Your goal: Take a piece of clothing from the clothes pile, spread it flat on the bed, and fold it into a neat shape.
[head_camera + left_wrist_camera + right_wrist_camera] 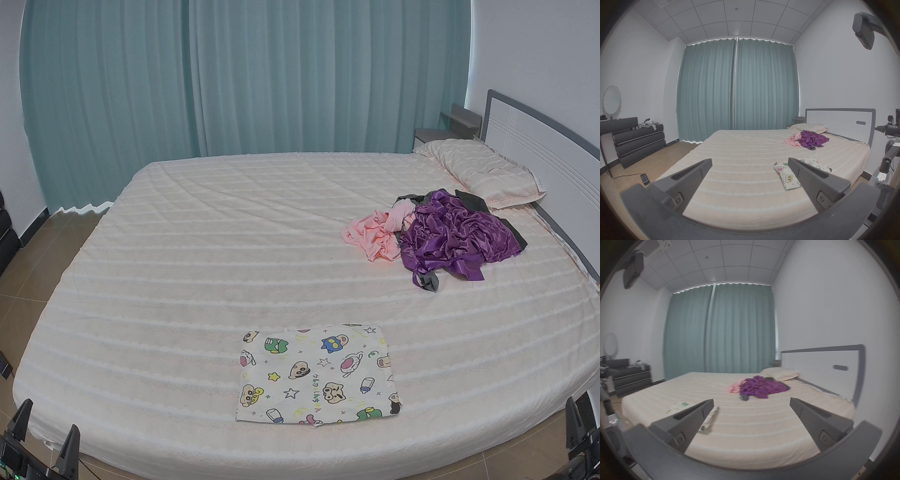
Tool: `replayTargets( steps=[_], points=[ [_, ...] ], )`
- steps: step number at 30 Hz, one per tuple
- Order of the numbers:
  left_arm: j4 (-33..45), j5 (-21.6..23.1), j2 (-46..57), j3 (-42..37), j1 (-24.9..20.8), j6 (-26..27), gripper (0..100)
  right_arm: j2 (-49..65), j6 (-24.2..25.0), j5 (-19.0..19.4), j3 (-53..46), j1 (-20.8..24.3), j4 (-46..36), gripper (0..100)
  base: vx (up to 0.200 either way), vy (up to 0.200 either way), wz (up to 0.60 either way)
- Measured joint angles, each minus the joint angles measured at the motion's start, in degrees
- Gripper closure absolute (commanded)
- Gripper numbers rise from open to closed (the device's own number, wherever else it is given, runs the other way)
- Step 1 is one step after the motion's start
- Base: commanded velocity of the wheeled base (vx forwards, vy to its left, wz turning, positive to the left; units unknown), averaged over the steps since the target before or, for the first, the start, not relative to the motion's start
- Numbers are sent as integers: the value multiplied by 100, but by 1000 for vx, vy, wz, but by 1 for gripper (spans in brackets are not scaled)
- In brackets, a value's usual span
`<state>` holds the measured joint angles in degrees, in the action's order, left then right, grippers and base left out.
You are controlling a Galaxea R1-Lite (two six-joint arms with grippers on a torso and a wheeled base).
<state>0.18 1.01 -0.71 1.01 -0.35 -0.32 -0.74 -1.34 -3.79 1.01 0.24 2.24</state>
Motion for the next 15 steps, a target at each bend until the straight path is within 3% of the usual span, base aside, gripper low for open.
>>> replayTargets(
  steps=[4, 7, 11, 15],
  points=[
    [0, -1, -2, 0, 0, 5, 0, -2, 129, 781, 15, 0, -197, 0, 0, 0, 0],
    [0, -1, -2, 0, 0, 7, 0, -2, 191, 929, 52, 5, -290, 0, 0, 0, 0],
    [0, -4, -2, 0, 0, 7, 0, -5, -7, 472, 72, 5, -278, 0, 0, 0, 0],
    [0, -6, -4, 0, 0, 7, 0, -5, -684, -61, 26, 0, -68, 0, 0, 0, 0]
  ],
)
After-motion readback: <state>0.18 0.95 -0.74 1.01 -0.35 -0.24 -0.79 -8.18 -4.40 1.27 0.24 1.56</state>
